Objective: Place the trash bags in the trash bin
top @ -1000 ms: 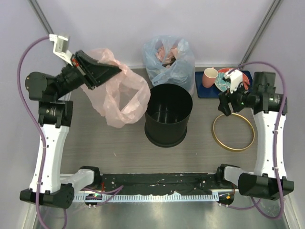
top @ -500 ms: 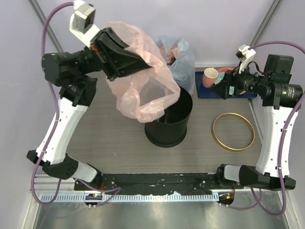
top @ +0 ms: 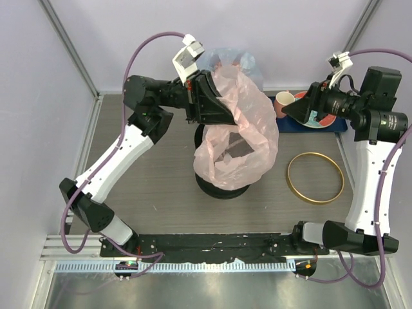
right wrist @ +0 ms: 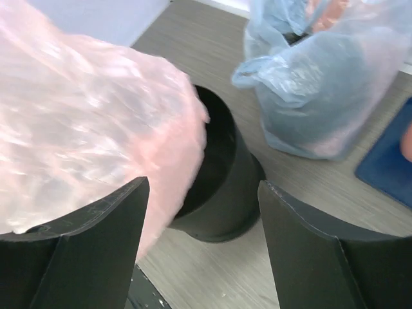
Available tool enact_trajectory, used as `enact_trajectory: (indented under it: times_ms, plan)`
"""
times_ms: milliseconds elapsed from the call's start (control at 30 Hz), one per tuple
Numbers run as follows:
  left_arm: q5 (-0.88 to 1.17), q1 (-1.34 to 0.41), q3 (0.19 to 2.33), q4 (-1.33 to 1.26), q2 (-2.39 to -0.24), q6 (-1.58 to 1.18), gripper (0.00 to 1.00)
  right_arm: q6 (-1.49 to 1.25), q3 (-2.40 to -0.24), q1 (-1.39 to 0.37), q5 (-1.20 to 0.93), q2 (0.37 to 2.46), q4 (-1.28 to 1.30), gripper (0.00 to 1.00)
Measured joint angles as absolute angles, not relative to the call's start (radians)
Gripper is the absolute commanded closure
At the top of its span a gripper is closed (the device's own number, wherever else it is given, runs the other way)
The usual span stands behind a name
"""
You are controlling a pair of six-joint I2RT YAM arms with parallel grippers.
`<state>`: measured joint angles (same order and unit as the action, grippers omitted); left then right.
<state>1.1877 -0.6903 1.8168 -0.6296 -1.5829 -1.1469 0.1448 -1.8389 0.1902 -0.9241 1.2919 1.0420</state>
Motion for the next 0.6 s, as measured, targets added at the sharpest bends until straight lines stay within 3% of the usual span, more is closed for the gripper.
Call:
enact_trajectory:
  times_ms: [267, 600]
  plan:
    - [1.222, -0.516, 1.559, -0.723, -1.464, -1.201, 1.00, 0.029, -1.706, 0.076, -1.027, 1.250, 0.911, 0.34]
    - [1.226, -0.379, 1.521, -0.728, -1.419, -1.187, 1.00, 0.050, -1.606, -0.295, -0.825, 1.288, 0.884, 0.65]
